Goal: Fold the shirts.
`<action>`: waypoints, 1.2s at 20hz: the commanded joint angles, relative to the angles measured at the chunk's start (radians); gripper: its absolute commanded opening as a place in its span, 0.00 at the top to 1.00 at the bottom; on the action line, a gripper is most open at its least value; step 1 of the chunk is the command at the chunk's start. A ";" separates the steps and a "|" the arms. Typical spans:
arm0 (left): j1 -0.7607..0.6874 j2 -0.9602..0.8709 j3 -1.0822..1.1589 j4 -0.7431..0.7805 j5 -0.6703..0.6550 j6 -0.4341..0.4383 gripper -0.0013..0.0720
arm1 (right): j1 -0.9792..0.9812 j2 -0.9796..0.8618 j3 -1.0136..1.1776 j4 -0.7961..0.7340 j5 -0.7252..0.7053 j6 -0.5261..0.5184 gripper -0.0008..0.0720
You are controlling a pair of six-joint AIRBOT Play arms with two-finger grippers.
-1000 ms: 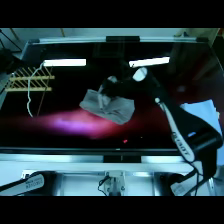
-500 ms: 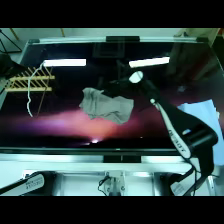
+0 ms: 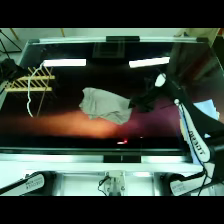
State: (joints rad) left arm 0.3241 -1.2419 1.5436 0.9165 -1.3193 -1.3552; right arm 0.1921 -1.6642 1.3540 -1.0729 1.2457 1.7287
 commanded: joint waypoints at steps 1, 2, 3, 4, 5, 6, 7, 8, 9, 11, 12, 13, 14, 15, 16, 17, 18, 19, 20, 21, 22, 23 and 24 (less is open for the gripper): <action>0.000 0.000 -0.001 0.000 0.001 0.002 0.94 | -0.008 -0.014 -0.116 0.161 -0.159 -0.011 0.07; 0.000 0.000 -0.001 0.000 0.001 0.001 0.94 | -0.003 -0.032 -0.118 0.193 -0.168 -0.021 0.07; 0.000 0.000 -0.001 0.000 0.001 0.001 0.94 | 0.006 -0.054 -0.118 0.232 -0.174 -0.042 0.07; 0.000 0.000 -0.001 0.000 0.001 0.001 0.94 | 0.020 -0.075 -0.118 0.261 -0.184 -0.056 0.07; 0.000 0.000 -0.001 0.000 0.001 0.001 0.94 | 0.035 -0.094 -0.118 0.279 -0.199 -0.060 0.07; 0.000 0.000 -0.001 0.000 0.001 0.001 0.94 | 0.049 -0.108 -0.118 0.288 -0.217 -0.062 0.20; 0.000 0.000 -0.001 0.000 0.000 0.001 0.94 | 0.057 -0.116 -0.118 0.294 -0.240 -0.063 0.51; 0.000 0.000 -0.001 0.000 0.000 0.001 0.94 | 0.061 -0.116 -0.115 0.301 -0.259 -0.068 0.85; 0.000 0.000 -0.001 0.000 0.000 0.001 0.94 | 0.055 -0.112 -0.104 0.320 -0.261 -0.096 0.90; 0.000 0.000 -0.001 0.000 0.000 0.001 0.94 | 0.025 -0.091 -0.047 0.375 -0.225 -0.203 0.90; 0.000 0.000 -0.001 0.000 0.000 0.001 0.94 | 0.002 -0.069 -0.003 0.386 -0.194 -0.229 0.90; 0.000 0.000 -0.001 0.000 0.000 0.001 0.94 | -0.024 -0.043 0.043 0.381 -0.159 -0.230 0.90; 0.000 0.000 -0.001 0.000 0.000 0.001 0.94 | -0.059 -0.014 0.093 0.382 -0.122 -0.227 0.90; 0.000 0.000 -0.001 0.000 0.000 0.001 0.94 | -0.102 0.016 0.150 0.382 -0.075 -0.212 0.90; 0.000 0.000 -0.001 0.000 0.000 0.001 0.94 | -0.151 0.048 0.204 0.379 -0.033 -0.191 0.90; 0.000 0.000 -0.001 0.000 0.000 0.001 0.94 | -0.200 0.079 0.251 0.367 0.003 -0.170 0.90; 0.000 0.000 -0.001 0.000 0.000 0.001 0.94 | -0.258 0.112 0.298 0.340 0.037 -0.135 0.90; 0.000 0.000 -0.001 0.000 0.000 0.001 0.94 | -0.314 0.142 0.338 0.309 0.072 -0.103 0.90; 0.000 0.000 -0.001 0.000 0.000 0.001 0.94 | -0.377 0.174 0.374 0.282 0.109 -0.074 0.90; 0.000 0.000 -0.001 0.000 0.000 0.001 0.94 | -0.439 0.203 0.408 0.259 0.151 -0.054 0.90; 0.000 0.000 -0.001 0.000 0.000 0.001 0.94 | -0.497 0.229 0.431 0.244 0.188 -0.041 0.90; 0.000 0.000 -0.001 0.000 0.000 0.001 0.94 | -0.555 0.258 0.445 0.226 0.222 -0.026 0.90; 0.000 0.000 -0.001 0.000 0.000 0.001 0.94 | -0.616 0.288 0.454 0.206 0.256 -0.019 0.90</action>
State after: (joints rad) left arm 0.3241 -1.2423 1.5429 0.9169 -1.3190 -1.3544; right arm -0.2638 -1.4567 1.7405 -0.8040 1.3766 1.6550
